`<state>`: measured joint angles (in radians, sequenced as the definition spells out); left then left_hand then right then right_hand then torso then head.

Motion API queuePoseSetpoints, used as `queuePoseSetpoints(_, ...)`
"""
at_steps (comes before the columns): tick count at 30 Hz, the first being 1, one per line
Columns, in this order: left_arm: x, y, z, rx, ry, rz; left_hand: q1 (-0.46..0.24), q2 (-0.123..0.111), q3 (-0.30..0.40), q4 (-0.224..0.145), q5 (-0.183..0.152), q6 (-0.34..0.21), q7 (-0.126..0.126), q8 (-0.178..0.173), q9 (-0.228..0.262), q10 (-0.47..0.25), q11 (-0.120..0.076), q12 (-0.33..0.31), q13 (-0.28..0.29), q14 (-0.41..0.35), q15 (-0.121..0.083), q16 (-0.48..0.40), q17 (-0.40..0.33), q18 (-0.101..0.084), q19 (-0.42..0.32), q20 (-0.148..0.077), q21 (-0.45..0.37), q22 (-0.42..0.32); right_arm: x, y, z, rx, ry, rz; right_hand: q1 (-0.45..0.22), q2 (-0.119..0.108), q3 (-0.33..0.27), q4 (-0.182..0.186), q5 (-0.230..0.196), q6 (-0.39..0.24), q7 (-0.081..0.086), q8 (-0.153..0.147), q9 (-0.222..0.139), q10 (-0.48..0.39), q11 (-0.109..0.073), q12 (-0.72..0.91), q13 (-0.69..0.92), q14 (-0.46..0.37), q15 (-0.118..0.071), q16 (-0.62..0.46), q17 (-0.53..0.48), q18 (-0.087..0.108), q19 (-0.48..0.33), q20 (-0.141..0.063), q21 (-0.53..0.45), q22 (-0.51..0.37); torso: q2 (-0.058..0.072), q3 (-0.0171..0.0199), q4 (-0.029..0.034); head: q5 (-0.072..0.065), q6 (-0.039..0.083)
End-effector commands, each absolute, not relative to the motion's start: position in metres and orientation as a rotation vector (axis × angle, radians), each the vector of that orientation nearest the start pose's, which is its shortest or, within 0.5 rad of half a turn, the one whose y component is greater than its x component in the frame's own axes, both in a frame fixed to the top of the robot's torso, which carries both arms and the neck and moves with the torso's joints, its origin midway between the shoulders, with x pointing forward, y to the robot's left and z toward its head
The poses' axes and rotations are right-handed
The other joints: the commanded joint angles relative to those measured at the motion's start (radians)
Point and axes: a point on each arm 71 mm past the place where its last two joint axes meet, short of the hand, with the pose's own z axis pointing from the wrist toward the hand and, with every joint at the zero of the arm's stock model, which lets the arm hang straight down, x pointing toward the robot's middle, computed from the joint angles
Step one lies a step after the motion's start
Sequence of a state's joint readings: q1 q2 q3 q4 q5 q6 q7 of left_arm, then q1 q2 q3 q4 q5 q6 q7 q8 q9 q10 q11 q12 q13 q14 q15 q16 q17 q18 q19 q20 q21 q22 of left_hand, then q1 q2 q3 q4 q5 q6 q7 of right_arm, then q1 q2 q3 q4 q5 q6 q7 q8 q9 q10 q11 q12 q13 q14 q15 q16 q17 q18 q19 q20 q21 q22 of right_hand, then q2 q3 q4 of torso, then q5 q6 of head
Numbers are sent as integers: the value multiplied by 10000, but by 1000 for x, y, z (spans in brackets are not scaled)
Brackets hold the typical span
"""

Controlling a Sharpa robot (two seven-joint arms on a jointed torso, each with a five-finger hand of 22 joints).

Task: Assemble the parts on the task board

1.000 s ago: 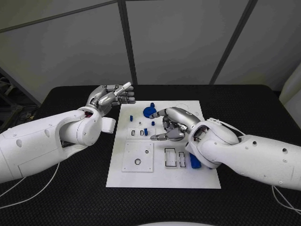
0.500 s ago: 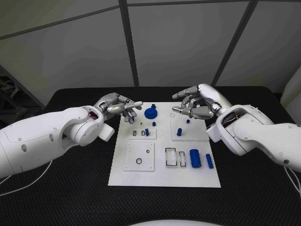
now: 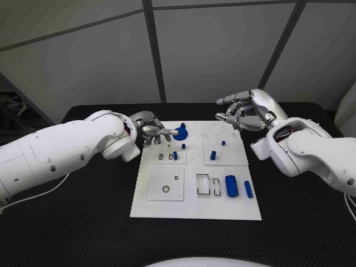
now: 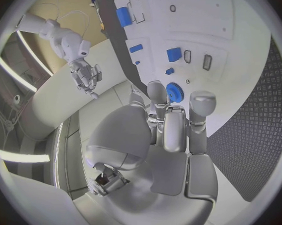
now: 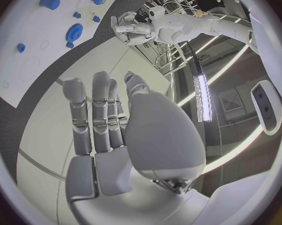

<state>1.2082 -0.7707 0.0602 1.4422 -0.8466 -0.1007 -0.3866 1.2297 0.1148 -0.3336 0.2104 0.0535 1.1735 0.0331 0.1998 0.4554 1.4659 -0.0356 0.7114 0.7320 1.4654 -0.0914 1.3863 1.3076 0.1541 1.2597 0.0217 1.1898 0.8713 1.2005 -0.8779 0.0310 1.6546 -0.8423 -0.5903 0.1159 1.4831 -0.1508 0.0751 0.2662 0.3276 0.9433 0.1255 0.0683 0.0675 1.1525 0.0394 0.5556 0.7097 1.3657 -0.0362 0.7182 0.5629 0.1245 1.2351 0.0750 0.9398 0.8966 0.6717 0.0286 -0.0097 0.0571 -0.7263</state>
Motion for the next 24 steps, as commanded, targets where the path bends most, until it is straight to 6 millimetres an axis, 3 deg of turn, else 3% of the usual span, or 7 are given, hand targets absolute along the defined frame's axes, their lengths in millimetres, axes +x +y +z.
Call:
queuePoseSetpoints(1,512,202,-188,-4240,21494,-5202,-62,-36,-34,261,-49,-151,-34,88,357,306,-37,200,380,588,-51,99,335,-357,4,-41,157,180,473,-190,-131,4288,13857,11156,80,7,37,-19,48,-7,2,-36,-8,67,3,-39,-12,71,10,-45,-11,172,101,0,-59,-11,-20,19,-1,44,-30)
queuePoseSetpoints(2,514,199,-189,-4045,21616,-4954,-123,-106,-74,484,-66,-253,-11,109,608,253,-27,263,581,566,-49,93,332,-354,-53,-51,230,261,473,-190,-131,4305,13879,11137,78,-2,35,-21,58,-12,4,-38,-8,69,5,-40,-24,79,10,-59,-10,175,103,0,-84,-32,-17,7,-6,46,-40)
queuePoseSetpoints(6,517,192,-192,-3645,21892,-4493,-5,-197,-24,712,-42,-387,13,135,1009,159,-18,287,846,532,-42,48,291,-353,-141,-43,321,370,474,-191,-131,4345,13931,11069,71,-13,29,-21,63,-21,6,-41,-9,68,8,-42,-35,85,11,-71,-9,176,106,0,-102,-47,-2,-4,4,22,-56)
queuePoseSetpoints(11,519,180,-196,-3101,22451,-4101,-32,-221,-2,790,-46,-481,29,127,1262,103,-5,263,994,507,-27,-8,231,-345,-211,-36,349,398,476,-192,-132,4349,14016,10973,134,-40,51,-72,84,-29,6,-37,-7,55,7,-56,-94,101,11,-140,-4,196,90,-2,-250,-176,19,-12,27,-51,-86)
queuePoseSetpoints(14,519,176,-198,-2839,22697,-3878,-64,-209,3,796,-46,-513,35,121,1341,79,2,239,1029,502,-21,-12,231,-340,-246,-31,346,387,476,-192,-132,4353,14050,10948,136,-50,50,-76,83,-26,8,-35,-5,45,11,-64,-109,99,14,-161,-3,210,60,-1,-334,-257,21,-13,6,-22,-127)
queuePoseSetpoints(24,522,162,-201,-2310,23038,-3766,-82,-215,7,791,-46,-551,44,114,1446,41,15,154,1030,482,-16,-55,182,-325,-315,-24,316,331,478,-191,-132,4354,14079,10919,108,-62,46,-67,81,-16,17,-30,-2,8,25,-88,-165,76,30,-240,-2,238,-9,8,-547,-447,12,-14,26,-32,-182)
